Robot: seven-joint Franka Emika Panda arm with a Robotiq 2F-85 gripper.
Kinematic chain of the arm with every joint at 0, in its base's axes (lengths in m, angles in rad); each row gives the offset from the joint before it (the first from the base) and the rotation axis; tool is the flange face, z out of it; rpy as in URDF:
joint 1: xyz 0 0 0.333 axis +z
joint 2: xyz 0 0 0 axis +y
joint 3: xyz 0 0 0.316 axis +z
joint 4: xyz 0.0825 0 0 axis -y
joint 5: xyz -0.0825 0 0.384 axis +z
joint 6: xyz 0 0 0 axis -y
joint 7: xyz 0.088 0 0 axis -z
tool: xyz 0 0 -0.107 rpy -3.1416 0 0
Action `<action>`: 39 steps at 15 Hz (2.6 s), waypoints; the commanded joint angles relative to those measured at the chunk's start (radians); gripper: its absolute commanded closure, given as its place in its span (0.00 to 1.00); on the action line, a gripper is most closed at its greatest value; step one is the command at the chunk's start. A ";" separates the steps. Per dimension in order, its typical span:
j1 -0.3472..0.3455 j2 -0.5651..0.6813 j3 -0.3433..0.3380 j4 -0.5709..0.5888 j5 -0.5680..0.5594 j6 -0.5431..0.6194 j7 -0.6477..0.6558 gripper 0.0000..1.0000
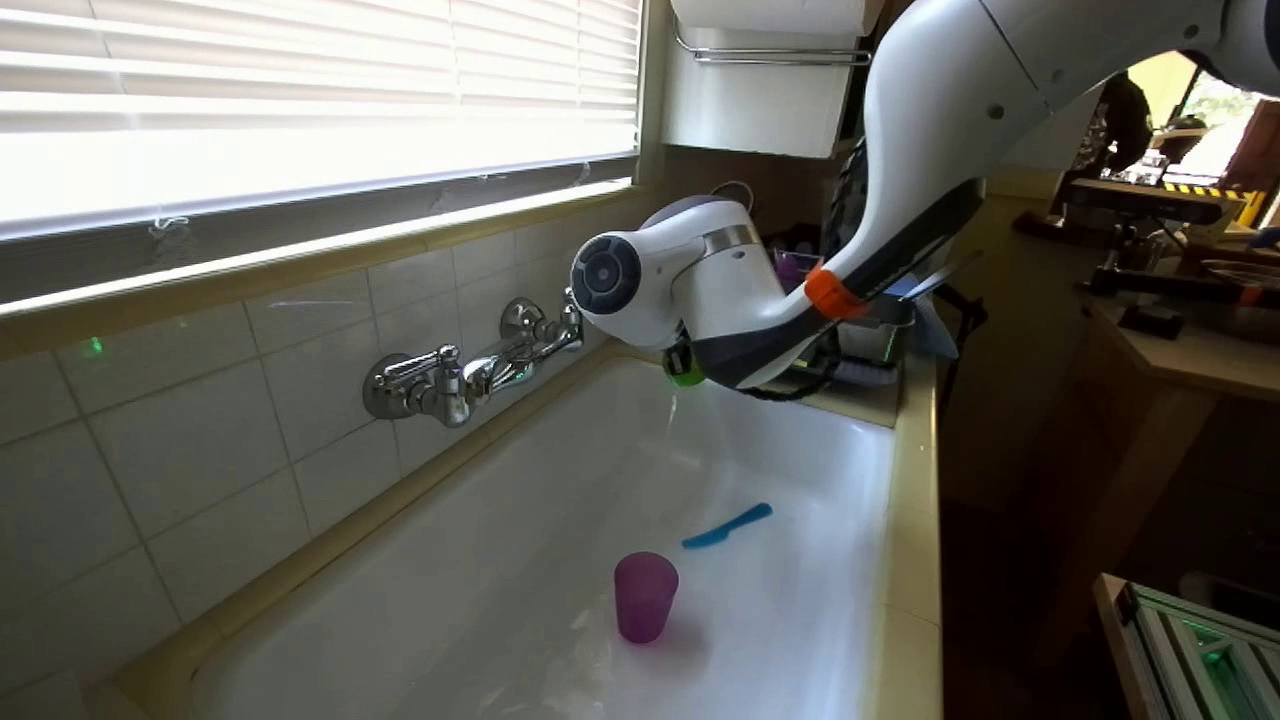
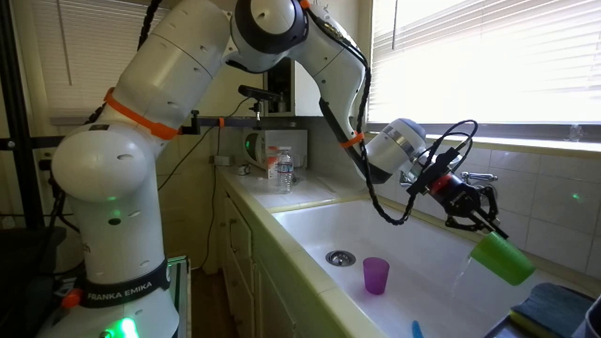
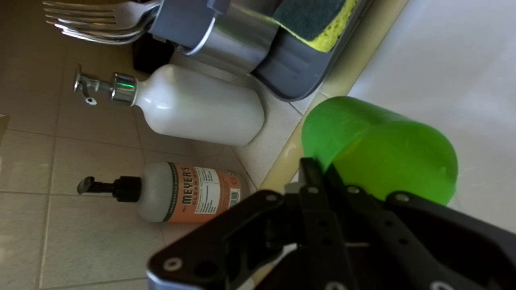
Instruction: Push the faucet to the left then pour the liquid out of the green cup and place the cup on the dishrack.
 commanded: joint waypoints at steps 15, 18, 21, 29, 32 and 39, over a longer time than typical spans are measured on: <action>-0.002 -0.123 0.086 -0.127 -0.261 -0.232 0.125 0.99; -0.004 -0.138 0.102 -0.142 -0.291 -0.279 0.139 0.99; -0.001 -0.151 0.118 -0.157 -0.320 -0.329 0.147 0.99; 0.006 -0.168 0.155 -0.173 -0.408 -0.464 0.168 0.99; 0.007 -0.167 0.166 -0.175 -0.435 -0.514 0.169 0.99; 0.018 -0.161 0.183 -0.194 -0.496 -0.623 0.159 0.99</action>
